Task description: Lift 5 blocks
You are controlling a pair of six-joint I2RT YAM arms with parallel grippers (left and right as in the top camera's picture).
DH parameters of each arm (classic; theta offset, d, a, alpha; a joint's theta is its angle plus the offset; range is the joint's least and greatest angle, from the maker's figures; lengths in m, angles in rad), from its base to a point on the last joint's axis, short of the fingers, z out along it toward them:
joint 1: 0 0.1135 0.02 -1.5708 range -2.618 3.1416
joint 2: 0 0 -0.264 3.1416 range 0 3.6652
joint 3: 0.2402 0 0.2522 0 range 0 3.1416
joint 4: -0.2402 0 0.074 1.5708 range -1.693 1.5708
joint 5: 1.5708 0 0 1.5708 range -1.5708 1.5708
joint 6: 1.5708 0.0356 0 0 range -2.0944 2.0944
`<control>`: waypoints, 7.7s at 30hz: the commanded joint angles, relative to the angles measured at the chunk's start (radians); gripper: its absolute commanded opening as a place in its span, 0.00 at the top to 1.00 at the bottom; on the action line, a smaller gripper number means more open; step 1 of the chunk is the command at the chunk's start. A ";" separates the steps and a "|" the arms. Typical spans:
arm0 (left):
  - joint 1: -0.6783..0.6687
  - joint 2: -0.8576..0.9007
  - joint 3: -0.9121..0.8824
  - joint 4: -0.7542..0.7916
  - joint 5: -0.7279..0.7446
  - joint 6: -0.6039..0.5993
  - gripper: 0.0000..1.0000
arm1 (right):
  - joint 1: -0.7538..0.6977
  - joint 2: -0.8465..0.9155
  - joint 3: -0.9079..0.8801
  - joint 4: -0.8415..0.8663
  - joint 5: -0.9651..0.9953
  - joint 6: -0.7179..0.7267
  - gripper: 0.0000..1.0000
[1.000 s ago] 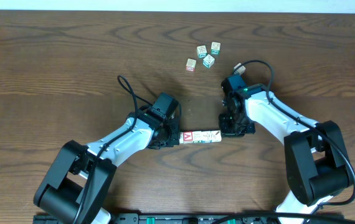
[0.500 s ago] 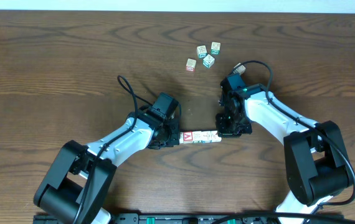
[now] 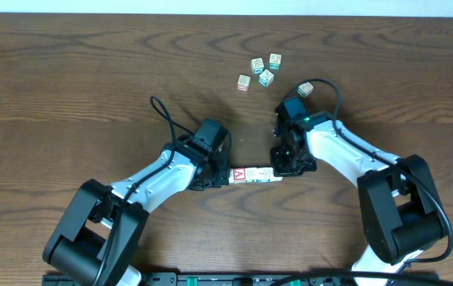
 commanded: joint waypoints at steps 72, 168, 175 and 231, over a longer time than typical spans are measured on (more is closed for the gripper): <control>-0.031 -0.010 0.013 0.087 0.173 -0.005 0.93 | 0.124 -0.003 -0.002 0.132 -0.369 -0.019 0.99; -0.049 -0.109 0.013 0.109 0.225 0.071 0.93 | 0.087 -0.106 0.042 0.104 -0.363 0.063 0.99; -0.049 -0.113 0.013 0.109 0.225 0.071 0.93 | 0.087 -0.106 0.071 0.082 -0.355 0.063 0.99; -0.051 -0.256 0.013 0.108 0.222 0.070 0.93 | 0.089 -0.152 0.154 -0.020 -0.333 0.056 0.99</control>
